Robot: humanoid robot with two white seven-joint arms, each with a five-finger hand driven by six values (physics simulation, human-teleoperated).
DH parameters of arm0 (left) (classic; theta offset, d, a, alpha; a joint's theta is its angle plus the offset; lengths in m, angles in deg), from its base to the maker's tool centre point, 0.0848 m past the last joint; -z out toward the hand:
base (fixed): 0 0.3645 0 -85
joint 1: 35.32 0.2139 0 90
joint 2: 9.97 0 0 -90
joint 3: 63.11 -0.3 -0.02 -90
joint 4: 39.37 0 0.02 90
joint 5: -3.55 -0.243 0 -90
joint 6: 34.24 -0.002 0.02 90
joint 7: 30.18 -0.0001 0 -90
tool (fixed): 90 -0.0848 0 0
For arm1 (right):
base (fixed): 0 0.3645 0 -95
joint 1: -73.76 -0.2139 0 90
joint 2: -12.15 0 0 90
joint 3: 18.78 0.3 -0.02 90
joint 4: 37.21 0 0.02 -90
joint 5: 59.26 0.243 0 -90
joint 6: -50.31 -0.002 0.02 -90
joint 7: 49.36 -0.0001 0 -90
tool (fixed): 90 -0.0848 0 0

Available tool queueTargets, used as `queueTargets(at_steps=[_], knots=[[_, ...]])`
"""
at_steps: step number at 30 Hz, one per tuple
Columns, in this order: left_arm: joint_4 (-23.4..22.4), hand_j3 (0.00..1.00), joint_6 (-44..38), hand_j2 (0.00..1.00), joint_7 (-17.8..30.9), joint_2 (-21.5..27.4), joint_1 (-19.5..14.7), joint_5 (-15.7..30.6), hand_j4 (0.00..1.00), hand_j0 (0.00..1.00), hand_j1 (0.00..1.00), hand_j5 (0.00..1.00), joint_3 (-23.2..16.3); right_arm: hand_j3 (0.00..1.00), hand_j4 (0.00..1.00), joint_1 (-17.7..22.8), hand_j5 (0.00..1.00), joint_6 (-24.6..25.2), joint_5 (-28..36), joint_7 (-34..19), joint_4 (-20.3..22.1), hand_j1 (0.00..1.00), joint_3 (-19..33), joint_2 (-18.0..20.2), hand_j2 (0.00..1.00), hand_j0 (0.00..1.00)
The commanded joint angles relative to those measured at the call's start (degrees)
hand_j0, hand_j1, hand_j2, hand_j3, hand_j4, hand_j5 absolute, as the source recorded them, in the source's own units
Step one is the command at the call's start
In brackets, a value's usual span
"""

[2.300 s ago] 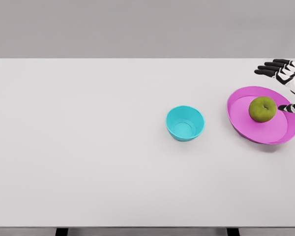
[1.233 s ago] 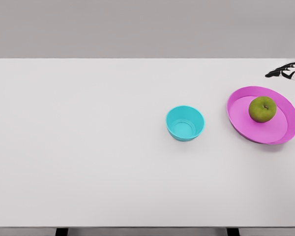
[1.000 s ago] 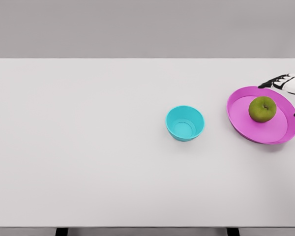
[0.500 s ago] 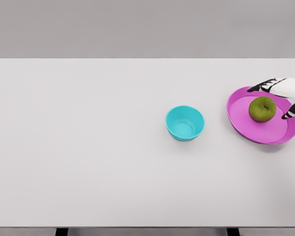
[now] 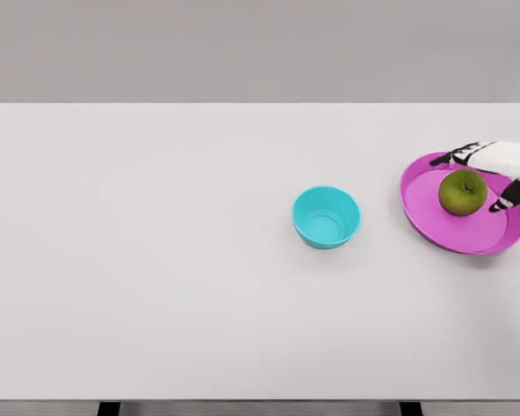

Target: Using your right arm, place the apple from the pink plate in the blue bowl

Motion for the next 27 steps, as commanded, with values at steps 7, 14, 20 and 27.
queueTargets(at_steps=[7,14,20,27], knots=[[0.1,1.0,0.0,1.0,0.1,0.0,0.0,0.0,1.0,1.0,1.0,1.0,0.0,1.0,1.0,-0.4,1.0,0.1,0.2,0.0,-1.7,1.0,-2.0,-0.8,1.0,1.0],[0.0,1.0,0.0,1.0,0.0,0.0,0.0,0.0,1.0,1.0,1.0,1.0,0.0,1.0,1.0,-1.0,1.0,0.1,0.2,0.0,-2.5,1.0,-2.9,-1.0,1.0,1.0],[0.0,1.0,0.0,1.0,0.0,0.0,0.0,0.0,1.0,1.0,1.0,1.0,0.0,1.0,1.0,-2.5,1.0,0.1,0.2,0.0,-4.2,1.0,-4.5,-2.4,1.0,1.0],[0.0,1.0,0.0,1.0,0.0,0.0,0.0,0.0,1.0,1.0,1.0,1.0,0.0,1.0,1.0,-2.5,1.0,0.1,0.2,0.0,-4.9,1.0,-5.3,-2.5,1.0,1.0]])
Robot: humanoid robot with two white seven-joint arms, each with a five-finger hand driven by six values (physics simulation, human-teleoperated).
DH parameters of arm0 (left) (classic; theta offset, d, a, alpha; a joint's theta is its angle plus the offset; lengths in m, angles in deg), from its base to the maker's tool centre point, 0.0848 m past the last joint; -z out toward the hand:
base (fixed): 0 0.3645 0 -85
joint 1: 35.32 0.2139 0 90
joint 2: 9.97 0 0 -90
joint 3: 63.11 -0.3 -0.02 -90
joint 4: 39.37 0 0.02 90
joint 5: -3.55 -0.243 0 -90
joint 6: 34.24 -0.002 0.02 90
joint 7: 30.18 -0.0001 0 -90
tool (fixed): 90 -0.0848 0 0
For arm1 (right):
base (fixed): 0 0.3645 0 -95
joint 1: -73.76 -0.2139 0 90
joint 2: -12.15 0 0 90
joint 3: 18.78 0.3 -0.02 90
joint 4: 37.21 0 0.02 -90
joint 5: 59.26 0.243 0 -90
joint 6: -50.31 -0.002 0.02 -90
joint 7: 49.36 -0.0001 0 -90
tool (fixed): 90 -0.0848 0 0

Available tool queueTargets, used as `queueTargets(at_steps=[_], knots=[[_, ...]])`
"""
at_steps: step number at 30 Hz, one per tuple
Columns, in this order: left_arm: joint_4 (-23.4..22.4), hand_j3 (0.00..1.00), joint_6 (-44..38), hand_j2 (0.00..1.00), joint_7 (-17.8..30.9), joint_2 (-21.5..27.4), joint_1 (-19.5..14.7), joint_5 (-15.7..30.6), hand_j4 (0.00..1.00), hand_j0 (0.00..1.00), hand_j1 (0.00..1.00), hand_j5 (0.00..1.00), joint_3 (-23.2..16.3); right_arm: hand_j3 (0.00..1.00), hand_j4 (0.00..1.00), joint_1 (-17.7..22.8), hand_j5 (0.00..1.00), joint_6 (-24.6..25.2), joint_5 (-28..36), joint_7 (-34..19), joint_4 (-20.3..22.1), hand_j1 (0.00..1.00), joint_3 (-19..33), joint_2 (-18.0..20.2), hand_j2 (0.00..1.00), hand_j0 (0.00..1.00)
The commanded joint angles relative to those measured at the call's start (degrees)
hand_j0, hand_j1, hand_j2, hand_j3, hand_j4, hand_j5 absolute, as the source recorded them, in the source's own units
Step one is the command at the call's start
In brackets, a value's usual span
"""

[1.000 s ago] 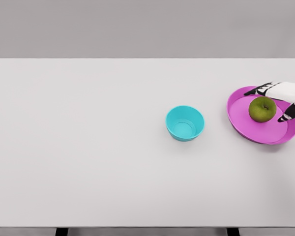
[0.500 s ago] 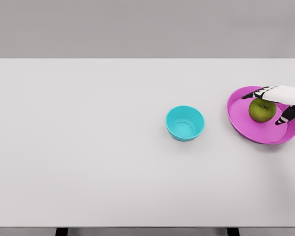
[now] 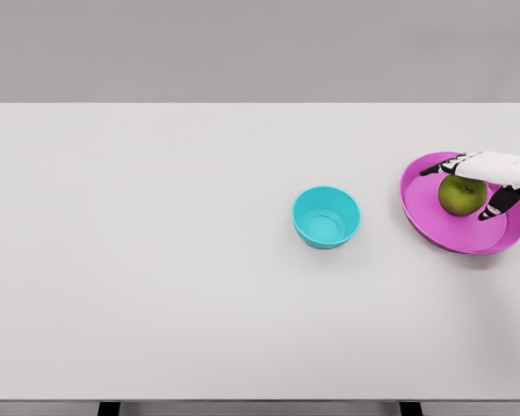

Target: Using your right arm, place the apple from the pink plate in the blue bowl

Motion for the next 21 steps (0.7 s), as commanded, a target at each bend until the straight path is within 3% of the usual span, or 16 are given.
queueTargets(at_steps=[1,7,10,14,21], knots=[[0.0,1.0,0.0,1.0,0.0,0.0,0.0,0.0,1.0,1.0,1.0,1.0,0.0,1.0,1.0,0.0,1.0,0.1,0.3,0.0,-0.3,1.0,-0.3,0.0,1.0,1.0],[0.0,1.0,0.0,1.0,0.0,0.0,0.0,0.0,1.0,1.0,1.0,1.0,0.0,0.92,0.92,0.0,0.92,0.1,0.3,0.0,-0.3,0.92,-0.3,0.0,0.92,0.92],[0.0,1.0,0.0,1.0,0.0,0.0,0.0,0.0,1.0,1.0,1.0,1.0,0.0,0.71,0.71,0.0,0.71,0.1,0.3,0.0,-0.4,0.71,-0.3,0.0,0.71,0.71],[0.0,1.0,0.0,1.0,0.0,0.0,0.0,0.0,1.0,1.0,1.0,1.0,0.0,0.6,0.6,0.1,0.6,0.1,0.3,0.0,-0.3,0.6,-0.3,0.0,0.6,0.6],[0.0,1.0,0.0,1.0,0.0,0.0,0.0,0.0,1.0,1.0,1.0,1.0,0.0,0.57,0.57,0.0,0.57,0.1,0.3,0.0,-0.1,0.57,-0.3,0.1,0.57,0.57]])
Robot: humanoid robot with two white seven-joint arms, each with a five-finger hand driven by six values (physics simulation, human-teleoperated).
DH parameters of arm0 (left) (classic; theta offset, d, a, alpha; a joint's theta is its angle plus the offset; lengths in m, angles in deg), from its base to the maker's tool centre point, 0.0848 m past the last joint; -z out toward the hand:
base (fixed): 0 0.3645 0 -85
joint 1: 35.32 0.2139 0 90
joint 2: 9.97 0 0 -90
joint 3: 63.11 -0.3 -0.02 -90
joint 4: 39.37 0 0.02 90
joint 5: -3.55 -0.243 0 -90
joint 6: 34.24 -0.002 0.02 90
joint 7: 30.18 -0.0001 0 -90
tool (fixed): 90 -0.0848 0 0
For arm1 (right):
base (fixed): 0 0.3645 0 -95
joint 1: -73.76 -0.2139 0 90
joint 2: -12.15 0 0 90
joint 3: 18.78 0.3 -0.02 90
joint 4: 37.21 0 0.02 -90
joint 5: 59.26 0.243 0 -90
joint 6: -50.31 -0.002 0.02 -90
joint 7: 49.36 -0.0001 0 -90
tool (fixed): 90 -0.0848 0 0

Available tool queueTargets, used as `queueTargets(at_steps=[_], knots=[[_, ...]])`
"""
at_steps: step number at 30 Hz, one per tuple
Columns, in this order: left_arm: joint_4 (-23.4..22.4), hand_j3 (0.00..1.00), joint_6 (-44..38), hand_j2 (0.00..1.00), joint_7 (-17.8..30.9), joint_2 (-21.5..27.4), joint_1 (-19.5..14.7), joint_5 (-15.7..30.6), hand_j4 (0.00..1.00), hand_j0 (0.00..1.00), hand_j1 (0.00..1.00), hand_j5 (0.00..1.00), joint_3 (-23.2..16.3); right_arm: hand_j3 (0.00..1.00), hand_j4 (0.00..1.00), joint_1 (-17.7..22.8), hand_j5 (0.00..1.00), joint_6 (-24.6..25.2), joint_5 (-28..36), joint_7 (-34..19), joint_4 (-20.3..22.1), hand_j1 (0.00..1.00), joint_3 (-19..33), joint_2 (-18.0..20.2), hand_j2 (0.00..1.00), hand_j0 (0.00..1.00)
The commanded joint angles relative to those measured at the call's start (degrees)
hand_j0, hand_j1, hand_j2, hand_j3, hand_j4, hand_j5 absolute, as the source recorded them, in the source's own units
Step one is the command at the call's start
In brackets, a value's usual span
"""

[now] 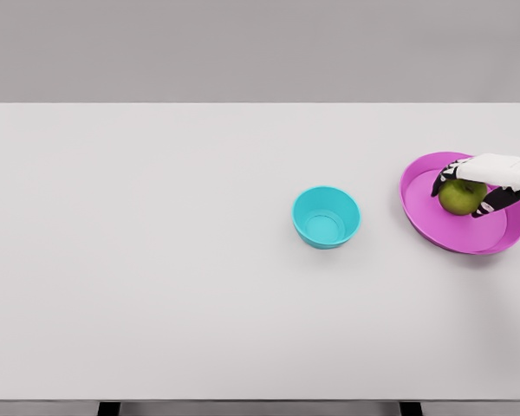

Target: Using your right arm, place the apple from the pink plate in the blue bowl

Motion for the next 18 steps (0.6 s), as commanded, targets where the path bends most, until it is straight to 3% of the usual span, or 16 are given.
queueTargets(at_steps=[1,13,18], knots=[[0.0,1.0,-0.1,1.0,0.0,0.0,0.0,0.0,1.0,1.0,1.0,1.0,0.0,0.57,0.57,0.0,0.57,0.1,0.3,0.0,0.1,0.57,0.1,0.1,0.57,0.57],[0.1,1.0,0.0,1.0,0.0,0.0,0.0,0.0,1.0,1.0,1.0,1.0,0.0,0.57,0.57,-2.3,0.57,0.1,0.3,0.0,1.3,0.57,0.7,0.3,0.57,0.57],[0.0,1.0,0.0,1.0,0.0,0.0,0.0,0.0,1.0,1.0,1.0,1.0,0.0,0.58,0.58,-2.3,0.58,0.1,0.4,0.0,6.2,0.58,0.8,0.8,0.58,0.58]])
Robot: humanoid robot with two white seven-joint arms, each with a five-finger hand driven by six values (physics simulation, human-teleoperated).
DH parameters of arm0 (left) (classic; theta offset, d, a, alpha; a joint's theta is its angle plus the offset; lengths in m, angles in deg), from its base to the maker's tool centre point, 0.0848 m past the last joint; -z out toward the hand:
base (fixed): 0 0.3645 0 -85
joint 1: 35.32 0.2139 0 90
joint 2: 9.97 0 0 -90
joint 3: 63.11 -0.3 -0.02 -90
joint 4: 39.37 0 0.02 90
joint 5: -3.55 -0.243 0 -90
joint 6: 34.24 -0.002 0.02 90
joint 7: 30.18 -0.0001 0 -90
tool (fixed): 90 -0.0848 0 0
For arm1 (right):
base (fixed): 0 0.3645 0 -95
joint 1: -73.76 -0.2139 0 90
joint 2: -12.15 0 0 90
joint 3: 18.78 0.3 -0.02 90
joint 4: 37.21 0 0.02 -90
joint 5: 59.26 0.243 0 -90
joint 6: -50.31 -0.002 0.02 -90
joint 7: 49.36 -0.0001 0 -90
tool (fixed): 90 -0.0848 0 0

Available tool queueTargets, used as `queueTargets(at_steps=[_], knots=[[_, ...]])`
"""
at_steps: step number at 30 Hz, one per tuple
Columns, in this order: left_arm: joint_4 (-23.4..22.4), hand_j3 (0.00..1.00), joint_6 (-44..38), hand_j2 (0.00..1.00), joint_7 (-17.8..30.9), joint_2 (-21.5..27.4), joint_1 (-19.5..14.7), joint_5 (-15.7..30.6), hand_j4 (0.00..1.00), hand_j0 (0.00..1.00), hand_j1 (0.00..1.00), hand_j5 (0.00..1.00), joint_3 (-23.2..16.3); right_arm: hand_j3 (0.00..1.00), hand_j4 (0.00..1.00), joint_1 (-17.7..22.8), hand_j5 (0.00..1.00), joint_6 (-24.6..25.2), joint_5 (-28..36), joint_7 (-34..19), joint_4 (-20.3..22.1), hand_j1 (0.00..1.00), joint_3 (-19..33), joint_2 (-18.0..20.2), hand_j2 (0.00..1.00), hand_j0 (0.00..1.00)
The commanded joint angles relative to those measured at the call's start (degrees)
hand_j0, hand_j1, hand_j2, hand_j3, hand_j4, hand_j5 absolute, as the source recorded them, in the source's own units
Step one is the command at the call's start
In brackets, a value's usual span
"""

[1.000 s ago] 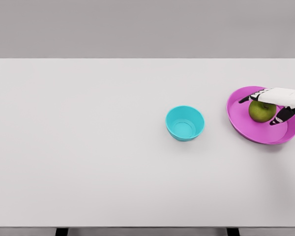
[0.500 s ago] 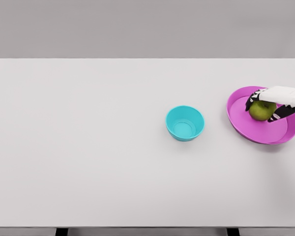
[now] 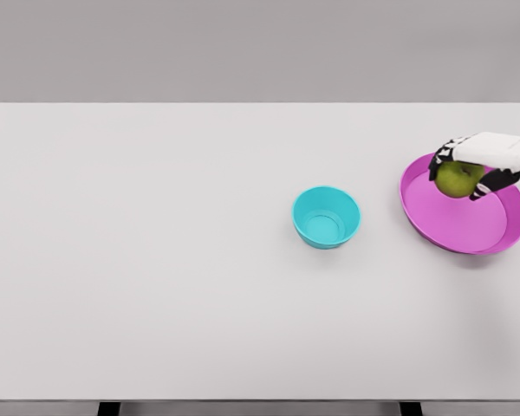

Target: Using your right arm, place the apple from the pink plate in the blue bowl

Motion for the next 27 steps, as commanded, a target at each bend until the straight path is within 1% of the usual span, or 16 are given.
queueTargets(at_steps=[1,4,10,13,15,17,20,24,27], knots=[[0.1,1.0,0.0,1.0,0.1,0.0,0.0,0.0,1.0,1.0,1.0,1.0,0.0,0.58,0.58,0.0,0.58,0.2,0.3,0.0,3.1,0.58,0.1,0.3,0.58,0.58],[0.1,1.0,0.0,1.0,0.0,0.0,0.0,0.0,1.0,1.0,1.0,1.0,0.0,0.58,0.58,-0.6,0.58,0.2,0.4,0.0,5.5,0.58,0.1,0.3,0.58,0.58],[0.1,1.0,0.0,1.0,0.1,0.0,0.0,0.0,1.0,1.0,1.0,1.0,0.0,0.58,0.58,-0.8,0.58,0.2,0.4,0.0,12.6,0.58,0.1,0.4,0.58,0.58],[0.1,1.0,0.0,1.0,0.0,0.0,0.0,0.0,1.0,1.0,1.0,1.0,0.0,0.58,0.58,-0.9,0.58,0.2,0.4,0.0,15.1,0.58,0.1,0.4,0.58,0.58],[0.0,1.0,0.0,1.0,0.0,0.0,0.0,0.0,1.0,1.0,1.0,1.0,0.0,0.58,0.58,-0.9,0.58,0.2,0.4,0.0,17.9,0.58,0.1,0.4,0.58,0.58],[0.0,1.0,0.0,1.0,0.0,0.0,0.0,0.0,1.0,1.0,1.0,1.0,0.0,0.58,0.58,-0.8,0.58,0.2,0.4,0.0,19.4,0.58,0.1,0.4,0.58,0.58],[0.1,1.0,-0.1,1.0,0.1,0.0,0.0,0.0,1.0,1.0,1.0,1.0,0.0,0.58,0.58,-0.7,0.58,0.2,0.5,0.0,23.5,0.58,0.0,0.0,0.58,0.58],[0.0,1.0,0.0,1.0,0.1,0.0,0.0,0.0,1.0,1.0,1.0,1.0,0.0,0.58,0.58,-0.6,0.58,0.2,0.5,0.0,25.7,0.58,-0.5,-0.5,0.58,0.58],[0.1,1.0,0.0,1.0,0.0,0.0,0.0,0.0,1.0,1.0,1.0,1.0,0.0,0.58,0.58,-0.4,0.58,0.2,0.4,0.0,26.5,0.58,-0.7,-2.0,0.58,0.58]])
